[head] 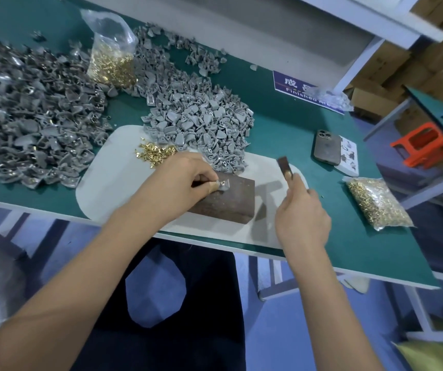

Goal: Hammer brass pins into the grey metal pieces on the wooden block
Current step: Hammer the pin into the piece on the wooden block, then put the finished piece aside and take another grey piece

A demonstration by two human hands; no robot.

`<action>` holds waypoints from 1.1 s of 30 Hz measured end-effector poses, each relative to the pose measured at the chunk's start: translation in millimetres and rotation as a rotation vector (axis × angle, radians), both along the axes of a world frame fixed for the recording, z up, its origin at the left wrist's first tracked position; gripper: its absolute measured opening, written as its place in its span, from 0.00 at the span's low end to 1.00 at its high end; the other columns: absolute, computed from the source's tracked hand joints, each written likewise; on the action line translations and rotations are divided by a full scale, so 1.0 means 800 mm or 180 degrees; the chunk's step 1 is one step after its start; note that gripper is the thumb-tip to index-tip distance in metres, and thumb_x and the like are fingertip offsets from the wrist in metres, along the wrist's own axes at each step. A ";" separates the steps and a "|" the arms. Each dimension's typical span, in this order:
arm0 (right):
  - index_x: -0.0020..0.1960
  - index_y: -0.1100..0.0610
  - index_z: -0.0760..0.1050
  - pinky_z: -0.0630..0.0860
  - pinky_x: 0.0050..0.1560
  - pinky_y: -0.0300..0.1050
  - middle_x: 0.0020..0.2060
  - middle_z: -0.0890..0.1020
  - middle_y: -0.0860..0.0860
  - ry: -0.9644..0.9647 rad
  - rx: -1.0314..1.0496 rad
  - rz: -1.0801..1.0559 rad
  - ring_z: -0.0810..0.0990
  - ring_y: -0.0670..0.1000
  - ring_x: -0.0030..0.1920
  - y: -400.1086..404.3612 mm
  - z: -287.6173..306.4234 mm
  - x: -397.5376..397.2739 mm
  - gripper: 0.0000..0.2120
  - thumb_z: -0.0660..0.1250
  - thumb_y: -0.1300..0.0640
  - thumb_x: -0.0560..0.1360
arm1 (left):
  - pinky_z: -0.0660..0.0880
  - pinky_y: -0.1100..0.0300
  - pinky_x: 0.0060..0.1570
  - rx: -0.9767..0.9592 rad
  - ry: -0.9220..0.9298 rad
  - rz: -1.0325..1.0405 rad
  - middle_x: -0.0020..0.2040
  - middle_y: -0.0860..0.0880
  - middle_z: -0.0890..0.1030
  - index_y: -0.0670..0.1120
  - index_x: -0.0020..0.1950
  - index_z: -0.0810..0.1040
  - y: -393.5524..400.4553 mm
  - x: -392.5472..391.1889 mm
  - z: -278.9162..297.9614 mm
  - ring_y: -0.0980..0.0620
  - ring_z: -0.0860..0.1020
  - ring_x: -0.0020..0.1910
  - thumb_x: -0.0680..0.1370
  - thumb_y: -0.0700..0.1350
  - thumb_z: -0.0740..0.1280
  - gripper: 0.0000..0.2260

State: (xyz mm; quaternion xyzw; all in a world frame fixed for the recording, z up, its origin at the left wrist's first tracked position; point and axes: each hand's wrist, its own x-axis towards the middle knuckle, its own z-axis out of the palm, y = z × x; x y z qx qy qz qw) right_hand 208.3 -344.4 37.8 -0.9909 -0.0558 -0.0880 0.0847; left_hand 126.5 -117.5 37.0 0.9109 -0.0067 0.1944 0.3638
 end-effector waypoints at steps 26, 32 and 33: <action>0.54 0.47 0.83 0.65 0.59 0.52 0.51 0.85 0.46 0.0012 -0.0043 0.1869 0.78 0.54 0.57 0.287 0.008 -0.047 0.10 0.65 0.45 0.80 | 0.63 0.49 0.60 0.0908 0.0059 0.2616 0.55 0.50 0.78 0.51 0.46 0.85 0.168 -0.104 -0.036 0.45 0.67 0.63 0.74 0.50 0.75 0.05; 0.52 0.50 0.84 0.66 0.59 0.51 0.50 0.84 0.50 -0.0060 -0.0267 0.1795 0.78 0.56 0.56 0.311 -0.003 -0.041 0.11 0.64 0.47 0.81 | 0.64 0.48 0.60 0.0973 0.0023 0.2524 0.58 0.50 0.77 0.52 0.51 0.83 0.163 -0.097 -0.031 0.44 0.68 0.65 0.74 0.47 0.74 0.07; 0.52 0.50 0.84 0.67 0.59 0.51 0.51 0.84 0.51 -0.0064 -0.0321 0.1787 0.78 0.57 0.56 0.315 -0.004 -0.041 0.11 0.64 0.48 0.81 | 0.64 0.48 0.60 0.0944 -0.0028 0.2462 0.58 0.50 0.77 0.52 0.51 0.83 0.160 -0.095 -0.029 0.44 0.68 0.65 0.74 0.47 0.74 0.07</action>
